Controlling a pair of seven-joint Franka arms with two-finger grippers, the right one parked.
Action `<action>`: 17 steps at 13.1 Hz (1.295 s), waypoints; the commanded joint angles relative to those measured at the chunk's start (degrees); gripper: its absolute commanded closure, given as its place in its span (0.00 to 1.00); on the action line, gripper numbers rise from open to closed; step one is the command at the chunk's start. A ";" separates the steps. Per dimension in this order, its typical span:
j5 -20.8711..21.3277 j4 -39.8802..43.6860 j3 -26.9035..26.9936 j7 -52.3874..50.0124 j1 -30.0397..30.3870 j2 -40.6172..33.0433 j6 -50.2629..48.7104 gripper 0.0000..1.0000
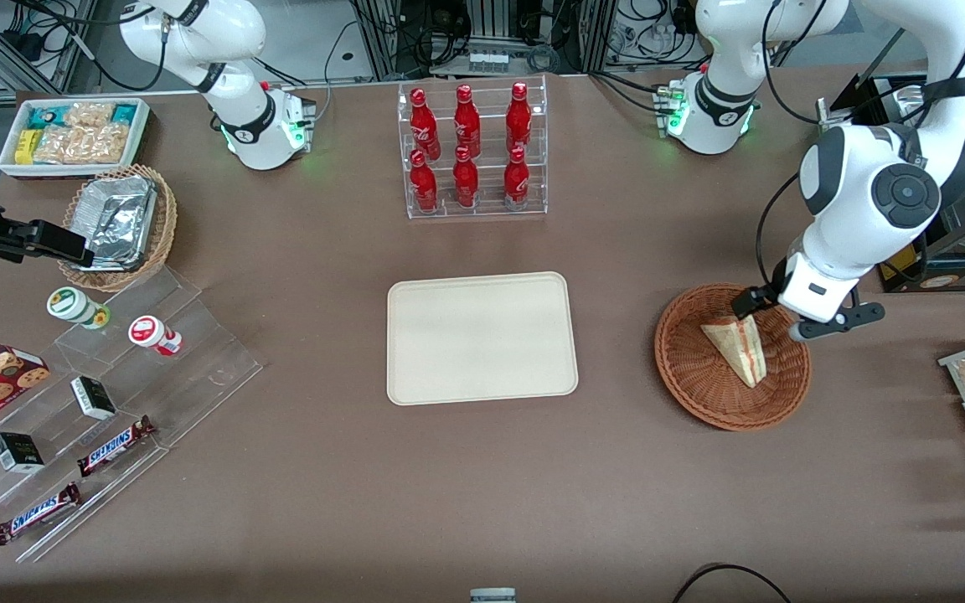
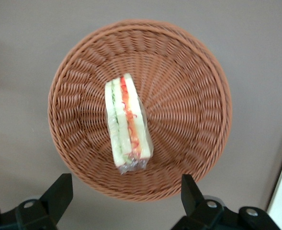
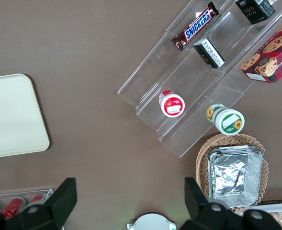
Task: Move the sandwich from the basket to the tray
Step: 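Lower the left gripper and close it on the wrapped sandwich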
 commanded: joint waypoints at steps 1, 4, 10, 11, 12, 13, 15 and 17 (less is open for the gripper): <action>-0.12 -0.72 -0.15 -8.86 0.25 2.07 3.00 0.00; -0.12 -0.72 0.29 -9.13 0.25 4.96 5.37 0.00; -0.12 -0.98 1.44 -9.48 0.16 10.77 10.56 0.00; -0.12 -1.07 1.52 -9.56 0.16 11.30 10.56 0.00; -0.12 -1.16 1.52 -9.74 0.16 11.56 10.56 0.00; -0.12 -1.16 1.52 -9.91 0.16 12.18 10.65 0.00; -0.12 -1.16 1.52 -11.49 0.16 13.15 10.83 0.10; -0.12 -1.59 1.52 -12.20 0.16 12.98 10.48 1.00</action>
